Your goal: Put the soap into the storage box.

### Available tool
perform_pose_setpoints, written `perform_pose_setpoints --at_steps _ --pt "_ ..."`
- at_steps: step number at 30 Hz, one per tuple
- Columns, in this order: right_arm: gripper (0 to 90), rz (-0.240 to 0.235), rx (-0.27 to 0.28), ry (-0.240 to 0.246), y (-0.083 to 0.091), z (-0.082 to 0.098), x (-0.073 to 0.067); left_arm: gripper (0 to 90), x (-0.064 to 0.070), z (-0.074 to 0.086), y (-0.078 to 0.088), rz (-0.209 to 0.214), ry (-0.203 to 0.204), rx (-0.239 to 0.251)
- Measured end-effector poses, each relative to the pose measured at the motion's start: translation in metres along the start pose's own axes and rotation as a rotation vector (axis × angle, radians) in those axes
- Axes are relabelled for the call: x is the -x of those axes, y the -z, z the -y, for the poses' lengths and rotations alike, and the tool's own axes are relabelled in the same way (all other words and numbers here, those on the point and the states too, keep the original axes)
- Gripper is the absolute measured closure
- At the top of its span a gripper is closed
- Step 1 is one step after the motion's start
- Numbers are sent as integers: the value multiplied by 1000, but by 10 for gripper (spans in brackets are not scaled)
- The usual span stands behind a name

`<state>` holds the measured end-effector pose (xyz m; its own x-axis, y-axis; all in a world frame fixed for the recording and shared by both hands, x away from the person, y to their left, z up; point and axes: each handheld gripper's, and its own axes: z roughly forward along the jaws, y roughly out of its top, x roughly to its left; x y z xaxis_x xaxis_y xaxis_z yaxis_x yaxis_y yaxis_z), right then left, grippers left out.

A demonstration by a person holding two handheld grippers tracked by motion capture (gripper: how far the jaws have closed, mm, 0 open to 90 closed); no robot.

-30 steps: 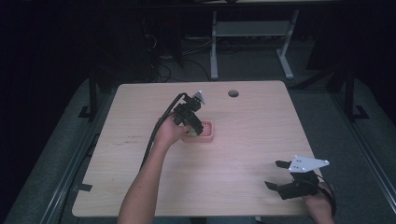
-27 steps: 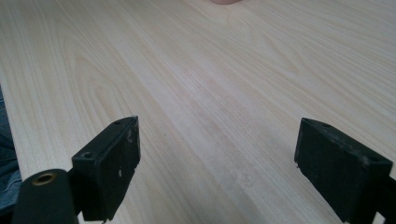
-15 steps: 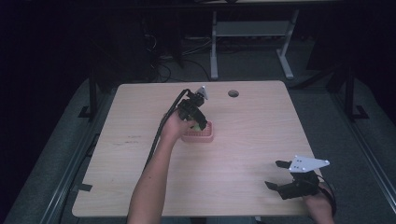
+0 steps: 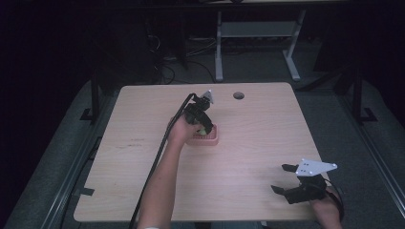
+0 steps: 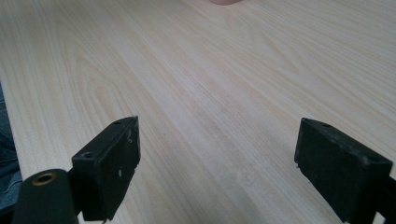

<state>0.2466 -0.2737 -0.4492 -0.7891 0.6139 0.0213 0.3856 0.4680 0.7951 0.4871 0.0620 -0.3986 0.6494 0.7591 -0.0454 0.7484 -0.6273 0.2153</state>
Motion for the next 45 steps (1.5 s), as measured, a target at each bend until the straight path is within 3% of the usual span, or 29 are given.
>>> perform_pose_setpoints --at_steps 20,45 --pt "137 0 2 4 0 0 0 265 -2 -2 -18 12 25 -34" --pt "138 1 0 5 0 0 -1 264 -5 5 -24 16 50 -22"
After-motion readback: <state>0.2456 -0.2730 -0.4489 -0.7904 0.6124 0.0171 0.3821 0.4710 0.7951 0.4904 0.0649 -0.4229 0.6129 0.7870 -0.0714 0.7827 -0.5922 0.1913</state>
